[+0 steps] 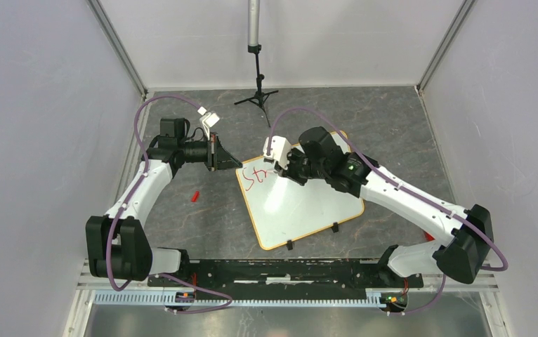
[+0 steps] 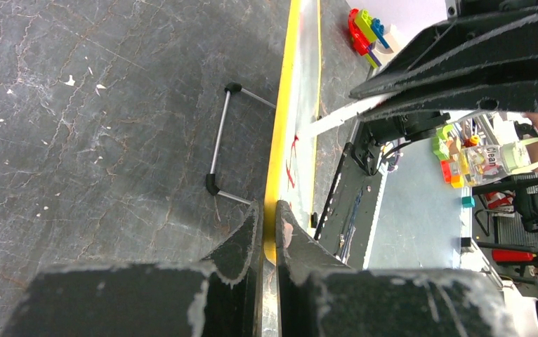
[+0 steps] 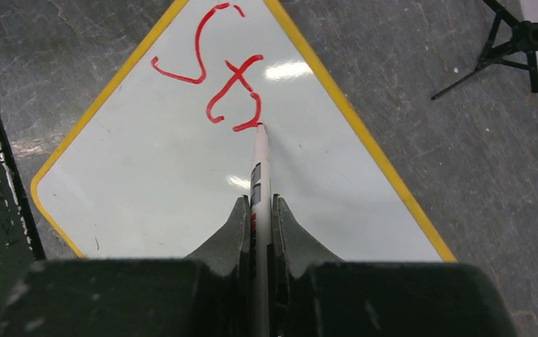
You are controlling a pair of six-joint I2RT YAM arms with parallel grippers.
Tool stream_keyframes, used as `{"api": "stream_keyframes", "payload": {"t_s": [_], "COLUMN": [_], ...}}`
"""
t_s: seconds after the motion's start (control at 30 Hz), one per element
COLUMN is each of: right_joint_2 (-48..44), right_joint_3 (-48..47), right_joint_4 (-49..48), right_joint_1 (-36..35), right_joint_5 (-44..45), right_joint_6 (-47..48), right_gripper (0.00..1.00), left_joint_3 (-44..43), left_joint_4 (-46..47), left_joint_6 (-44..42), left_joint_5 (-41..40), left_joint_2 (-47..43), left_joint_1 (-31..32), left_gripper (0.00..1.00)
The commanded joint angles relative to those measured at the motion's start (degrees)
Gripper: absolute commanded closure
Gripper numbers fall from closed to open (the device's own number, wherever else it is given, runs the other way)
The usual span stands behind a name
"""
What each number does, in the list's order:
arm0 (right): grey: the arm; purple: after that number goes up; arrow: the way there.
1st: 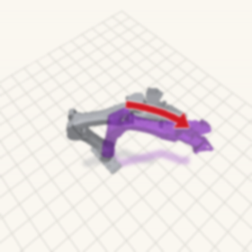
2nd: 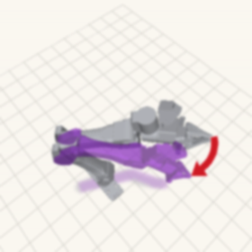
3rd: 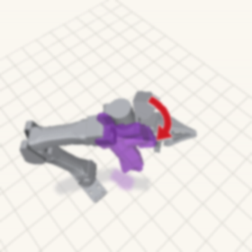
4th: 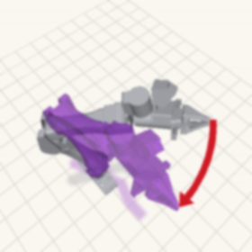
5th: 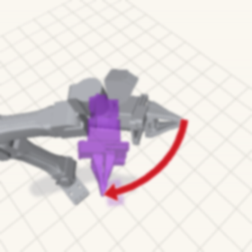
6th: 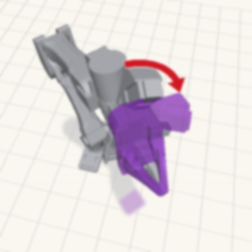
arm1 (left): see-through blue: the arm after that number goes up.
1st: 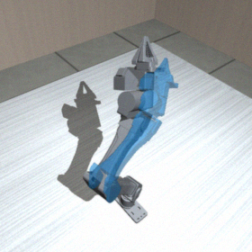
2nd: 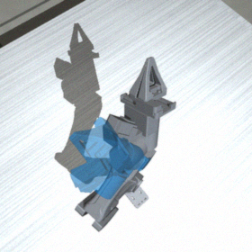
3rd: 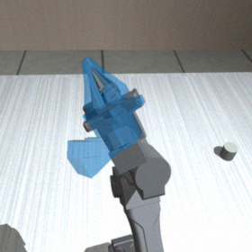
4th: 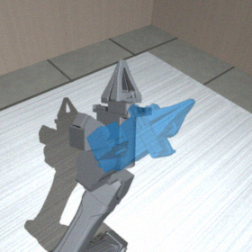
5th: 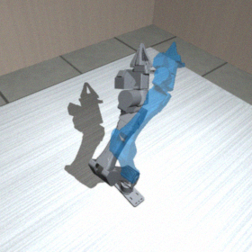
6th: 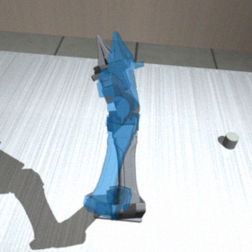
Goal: Write a sentence on the whiteboard
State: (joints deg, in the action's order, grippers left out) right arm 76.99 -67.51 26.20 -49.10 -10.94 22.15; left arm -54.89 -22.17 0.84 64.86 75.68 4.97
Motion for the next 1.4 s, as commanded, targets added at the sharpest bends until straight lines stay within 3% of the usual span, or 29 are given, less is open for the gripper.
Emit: {"api": "stream_keyframes", "payload": {"t_s": [0.0, 0.4, 1.0, 1.37], "right_joint_2": [0.5, -2.3, -0.6, -0.8], "right_joint_3": [-3.3, -2.1, -1.1, 0.0], "right_joint_4": [-1.9, -0.2, 0.2, 1.8], "right_joint_1": [1.8, 2.5, 2.5, 2.5], "right_joint_5": [2.4, -2.7, 1.4, -1.3], "right_joint_6": [-0.4, -0.4, 0.0, 0.6], "right_gripper": [1.00, 1.00, 1.00, 1.00], "left_joint_3": [0.2, 0.1, 0.2, 0.2], "left_joint_4": [1.3, 1.4, 1.3, 1.3], "left_joint_6": [1.9, 2.0, 1.8, 1.7], "left_joint_5": [0.2, 0.3, 0.2, 0.1], "left_joint_2": [-0.8, -0.5, -0.7, -0.5], "left_joint_1": [0.2, 0.3, 0.5, 0.5], "left_gripper": [0.98, 0.98, 0.97, 0.98]}}
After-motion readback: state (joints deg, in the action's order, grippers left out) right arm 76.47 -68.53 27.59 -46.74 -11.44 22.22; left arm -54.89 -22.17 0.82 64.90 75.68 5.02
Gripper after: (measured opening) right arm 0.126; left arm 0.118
